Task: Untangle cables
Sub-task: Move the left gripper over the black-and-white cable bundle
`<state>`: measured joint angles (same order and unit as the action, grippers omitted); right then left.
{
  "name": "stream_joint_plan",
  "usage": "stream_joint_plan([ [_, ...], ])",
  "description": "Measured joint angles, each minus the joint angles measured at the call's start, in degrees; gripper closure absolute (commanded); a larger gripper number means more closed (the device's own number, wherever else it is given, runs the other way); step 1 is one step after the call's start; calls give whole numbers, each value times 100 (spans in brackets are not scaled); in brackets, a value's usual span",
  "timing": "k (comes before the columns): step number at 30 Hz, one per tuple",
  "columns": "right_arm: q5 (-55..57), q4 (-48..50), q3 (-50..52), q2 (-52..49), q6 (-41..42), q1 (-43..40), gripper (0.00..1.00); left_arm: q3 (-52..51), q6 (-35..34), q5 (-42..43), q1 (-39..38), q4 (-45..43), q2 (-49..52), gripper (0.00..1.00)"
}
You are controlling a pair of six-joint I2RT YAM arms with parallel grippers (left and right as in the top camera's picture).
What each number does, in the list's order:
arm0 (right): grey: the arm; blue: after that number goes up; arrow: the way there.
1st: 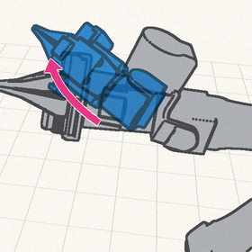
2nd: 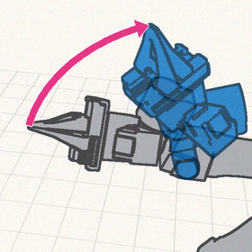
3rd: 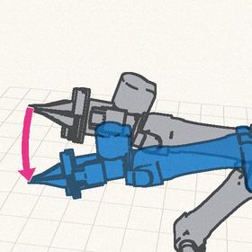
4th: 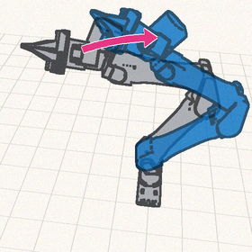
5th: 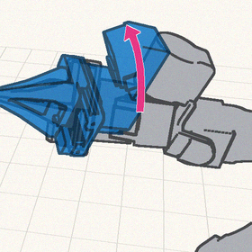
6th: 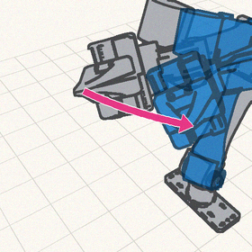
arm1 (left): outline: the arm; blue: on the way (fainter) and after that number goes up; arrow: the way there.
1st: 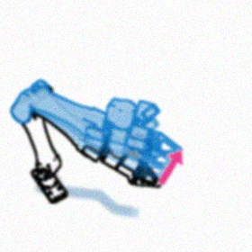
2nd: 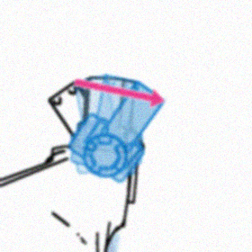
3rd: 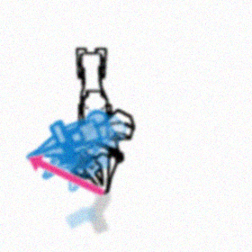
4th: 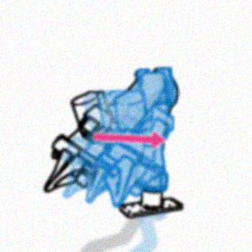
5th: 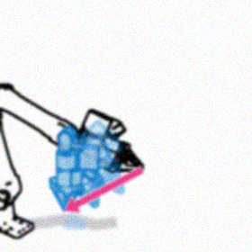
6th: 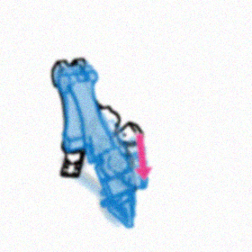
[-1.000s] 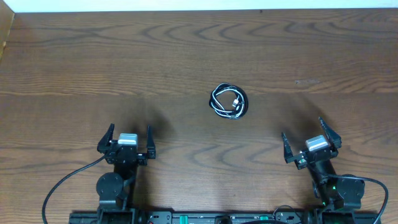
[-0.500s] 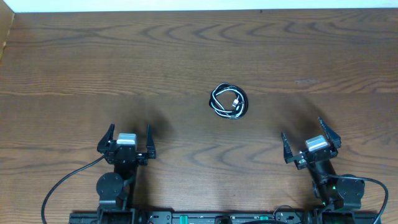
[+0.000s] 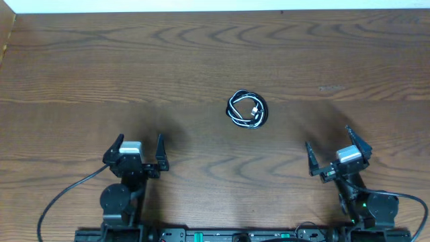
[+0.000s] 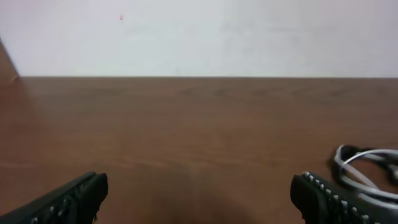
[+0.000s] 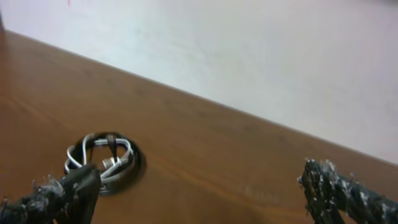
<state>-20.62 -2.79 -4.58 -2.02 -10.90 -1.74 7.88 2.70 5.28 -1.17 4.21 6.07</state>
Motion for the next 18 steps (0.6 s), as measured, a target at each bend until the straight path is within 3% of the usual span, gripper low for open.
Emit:
stream_joint_plan([
  [9,-203,-616,-1436,-1331,13,0,1,1805,-42,614,0,223,1731,1],
  [18,-361,-1703,-3097,-3215,11,0,1,4140,-105,1327,-2,1484,4116,1],
])
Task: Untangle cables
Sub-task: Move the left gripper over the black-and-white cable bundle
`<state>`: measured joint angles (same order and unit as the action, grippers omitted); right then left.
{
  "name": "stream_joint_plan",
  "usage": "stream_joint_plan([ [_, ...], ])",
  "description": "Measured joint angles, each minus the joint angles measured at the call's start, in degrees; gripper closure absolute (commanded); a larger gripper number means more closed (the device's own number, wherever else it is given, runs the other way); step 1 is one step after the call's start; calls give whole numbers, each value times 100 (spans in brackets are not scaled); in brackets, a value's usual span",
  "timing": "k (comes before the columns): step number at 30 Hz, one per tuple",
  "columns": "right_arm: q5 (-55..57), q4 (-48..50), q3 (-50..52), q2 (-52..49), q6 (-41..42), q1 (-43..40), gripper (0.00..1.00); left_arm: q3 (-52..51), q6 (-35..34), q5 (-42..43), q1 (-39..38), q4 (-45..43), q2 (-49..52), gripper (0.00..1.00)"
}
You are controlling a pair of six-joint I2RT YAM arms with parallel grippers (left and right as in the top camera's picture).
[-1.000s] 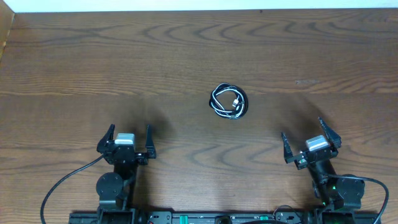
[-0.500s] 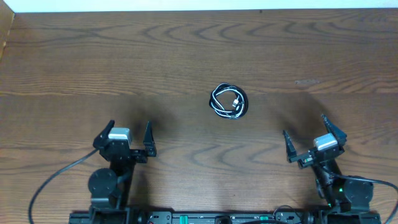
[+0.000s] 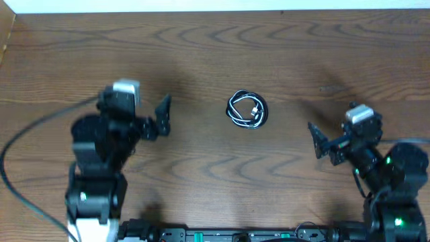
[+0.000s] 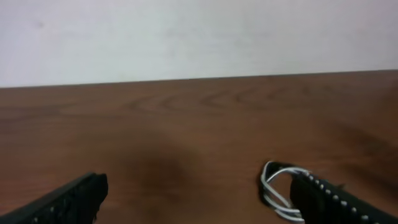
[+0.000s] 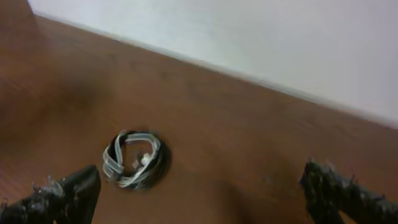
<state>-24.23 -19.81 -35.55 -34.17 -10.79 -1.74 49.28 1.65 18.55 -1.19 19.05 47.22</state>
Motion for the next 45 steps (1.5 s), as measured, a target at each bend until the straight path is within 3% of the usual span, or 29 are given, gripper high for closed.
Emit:
stream_joint_plan([
  [18,-437,-2761,-2990,-2944,-177,2,1,4760,-17,278,-1207,3622,4618,1],
  [27,-890,-2914,-3045,-3442,52,2,2,4948,-15,258,-1526,2691,5775,1],
  [30,-988,-2962,-3045,-3456,144,2,10,4948,81,321,-1591,2520,6207,10],
  [34,-984,-2977,-3045,-3456,186,2,12,4948,354,372,-1781,2511,6734,20],
  [36,-984,-2981,-3045,-3456,201,2,16,4948,479,372,-1980,2444,7121,31],
  [45,-981,-3051,-3045,-3456,245,2,17,4948,601,-46,-2374,1860,7842,43],
])
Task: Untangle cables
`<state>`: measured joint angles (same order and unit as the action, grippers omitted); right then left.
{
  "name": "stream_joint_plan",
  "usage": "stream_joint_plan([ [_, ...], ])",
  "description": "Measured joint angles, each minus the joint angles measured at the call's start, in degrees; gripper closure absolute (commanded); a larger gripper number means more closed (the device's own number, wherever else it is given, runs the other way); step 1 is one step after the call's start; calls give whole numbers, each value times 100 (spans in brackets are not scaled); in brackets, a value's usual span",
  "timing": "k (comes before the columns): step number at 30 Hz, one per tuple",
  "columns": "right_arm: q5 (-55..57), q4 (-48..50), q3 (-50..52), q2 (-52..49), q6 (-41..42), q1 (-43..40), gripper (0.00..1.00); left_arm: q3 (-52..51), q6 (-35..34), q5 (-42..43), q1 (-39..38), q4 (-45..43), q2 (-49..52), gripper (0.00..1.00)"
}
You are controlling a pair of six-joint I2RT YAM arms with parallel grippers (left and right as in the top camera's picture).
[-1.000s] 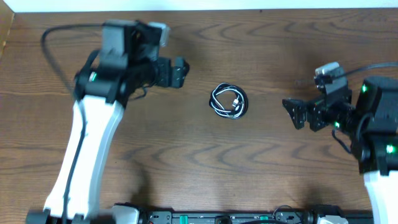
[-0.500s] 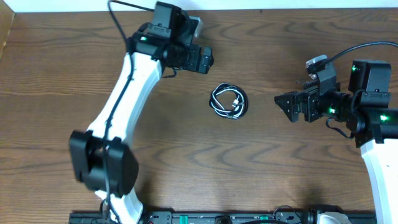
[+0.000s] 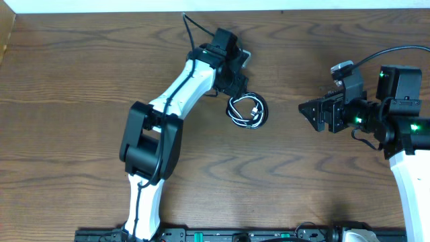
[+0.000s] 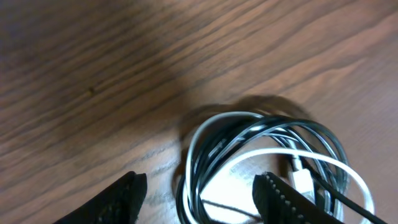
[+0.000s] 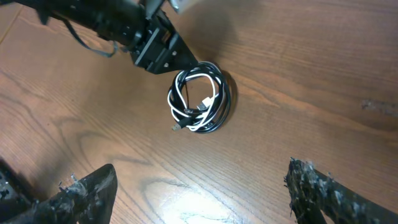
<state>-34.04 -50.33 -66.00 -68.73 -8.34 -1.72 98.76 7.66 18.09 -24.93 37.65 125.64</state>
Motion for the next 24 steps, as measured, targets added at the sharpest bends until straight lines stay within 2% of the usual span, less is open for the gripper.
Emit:
stream_joint_plan([
  [2,0,-4,0,0,0,0,17,0,11,-42,4,-33,103,44],
  [6,11,-4,-2,0,0,0,17,0,52,-63,13,-63,219,53],
  [21,85,-7,-2,0,20,0,16,-282,192,-105,-7,-160,251,56],
  [24,87,-7,-2,-2,28,0,15,-393,232,-155,-26,-358,251,61],
])
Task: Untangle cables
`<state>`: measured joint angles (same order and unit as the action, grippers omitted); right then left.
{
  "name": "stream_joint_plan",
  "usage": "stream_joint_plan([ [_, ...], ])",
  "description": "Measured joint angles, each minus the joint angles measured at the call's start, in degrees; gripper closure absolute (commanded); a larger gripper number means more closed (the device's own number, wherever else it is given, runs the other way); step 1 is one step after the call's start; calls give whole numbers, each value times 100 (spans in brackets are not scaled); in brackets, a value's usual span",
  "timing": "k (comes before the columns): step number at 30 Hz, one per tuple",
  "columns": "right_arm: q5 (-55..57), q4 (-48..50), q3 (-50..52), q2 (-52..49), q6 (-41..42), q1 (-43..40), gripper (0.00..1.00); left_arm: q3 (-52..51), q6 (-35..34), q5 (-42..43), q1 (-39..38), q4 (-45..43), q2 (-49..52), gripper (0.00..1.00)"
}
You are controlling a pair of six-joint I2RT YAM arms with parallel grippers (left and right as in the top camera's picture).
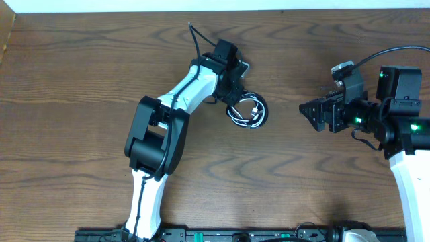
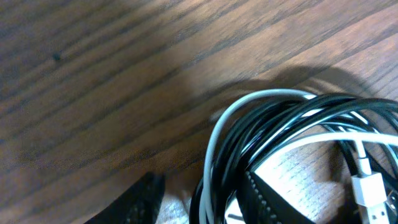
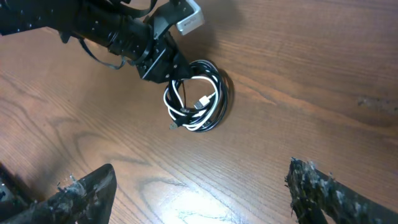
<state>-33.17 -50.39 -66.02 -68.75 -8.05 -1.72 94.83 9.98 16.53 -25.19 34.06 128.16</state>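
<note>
A small coil of tangled black and white cables (image 1: pixel 250 111) lies on the wooden table (image 1: pixel 80 81), right of centre. My left gripper (image 1: pixel 232 94) has reached its upper left edge. In the left wrist view the left gripper (image 2: pixel 202 202) is open, and several black and white strands (image 2: pixel 280 124) of the coil's rim run between its two fingers (image 2: pixel 142 198). A white plug (image 2: pixel 367 186) lies inside the coil. My right gripper (image 1: pixel 306 111) hovers open to the right of the coil, high above the table. From its wrist view the coil (image 3: pixel 214 106) and the left arm (image 3: pixel 118 31) show below it.
A white wall strip (image 1: pixel 201 5) borders the table's far edge. The left arm's black cable (image 1: pixel 195 33) loops above its wrist. The arm bases stand at the near edge (image 1: pixel 222 235).
My left gripper has come down closer onto the coil's left rim, so the strands now sit between its fingers. The gap between the fingers looks a little narrower. The right gripper has not moved.
Both grippers stood open near the front edge, with the coil untouched ahead. Then both arms were raised and further forward. Then the left gripper was just above the coil's upper left rim and the right one hung high to the right. Now the left straddles the rim strands.
</note>
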Motion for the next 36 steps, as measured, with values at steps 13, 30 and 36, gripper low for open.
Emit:
stream_joint_plan([
  [13,17,-28,0,0,55,0,16,-122,-531,-20,-9,-229,-37,93],
  [30,24,1226,-4,-249,1812,35,21,-210,-1427,763,-4,529,-2791,93],
  [36,48,1637,-4,-479,2387,470,27,-212,-1447,1045,-4,844,-2656,92],
])
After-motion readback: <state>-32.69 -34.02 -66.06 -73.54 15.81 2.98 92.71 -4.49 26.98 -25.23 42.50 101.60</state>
